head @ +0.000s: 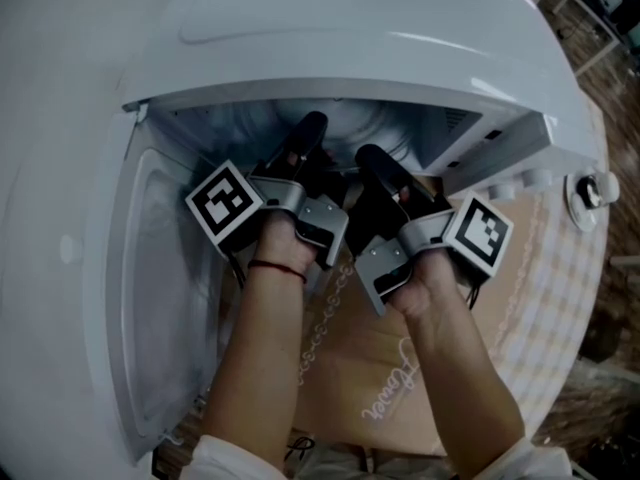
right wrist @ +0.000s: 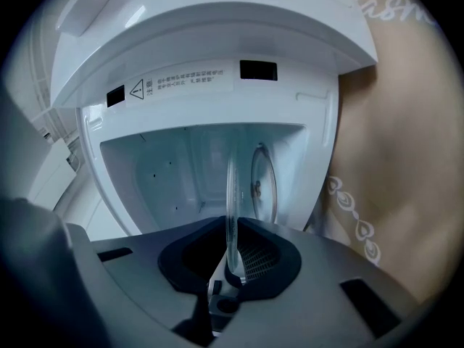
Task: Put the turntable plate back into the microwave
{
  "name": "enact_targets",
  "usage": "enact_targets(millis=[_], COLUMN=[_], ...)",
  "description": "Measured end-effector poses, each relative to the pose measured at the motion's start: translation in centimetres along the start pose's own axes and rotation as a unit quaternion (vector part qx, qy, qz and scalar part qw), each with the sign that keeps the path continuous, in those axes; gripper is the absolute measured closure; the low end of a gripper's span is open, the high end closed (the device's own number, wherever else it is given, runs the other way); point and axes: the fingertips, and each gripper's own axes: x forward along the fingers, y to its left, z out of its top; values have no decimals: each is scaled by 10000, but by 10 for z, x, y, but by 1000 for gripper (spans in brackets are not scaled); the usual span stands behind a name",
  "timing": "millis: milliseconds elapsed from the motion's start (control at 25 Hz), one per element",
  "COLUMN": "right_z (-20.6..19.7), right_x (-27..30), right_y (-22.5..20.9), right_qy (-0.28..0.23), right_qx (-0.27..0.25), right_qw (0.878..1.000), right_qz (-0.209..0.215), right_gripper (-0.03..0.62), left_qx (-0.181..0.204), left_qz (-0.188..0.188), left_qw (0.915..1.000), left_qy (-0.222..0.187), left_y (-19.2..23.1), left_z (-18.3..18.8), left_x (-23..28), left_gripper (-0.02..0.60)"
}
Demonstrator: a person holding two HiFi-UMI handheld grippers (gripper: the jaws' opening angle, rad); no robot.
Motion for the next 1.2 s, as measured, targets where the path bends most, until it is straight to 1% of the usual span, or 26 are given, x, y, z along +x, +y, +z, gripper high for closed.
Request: enact_targets(millis=[320,520,640,800,880,1080,1200], right_z=[5,5,5,6,8,10,12], right_x=[9,12,13,14,14,14,13], right_y=[4,4,4,3,3,-5,-11], right_qy=[-10,-19,-22,-26,-24,40,105], right_qx=[122,255,334,400,395,308,259], right_qw=[9999,9997,9994,9992,9992,9993,9991], right_qz=[-35,-40,-45,-64,-82,-220,-317], right_gripper=[530,528,528,528,528,528,531], left_qx=[-90,-241,-244,-260,-239,29,138], left_qz=[421,498,578,541,463,370,414], left_qw=[9990,9985,9980,9982,9986,9990,9988], left_qy=[70,35,15,-18,17,238,228], left_y=[6,7,8,7,4,2,4], left_z=[4,5,7,7,6,-4,-15], left_x=[8,10,10,11,10,-7,-24], left_gripper=[543,543,543,538,522,498,471])
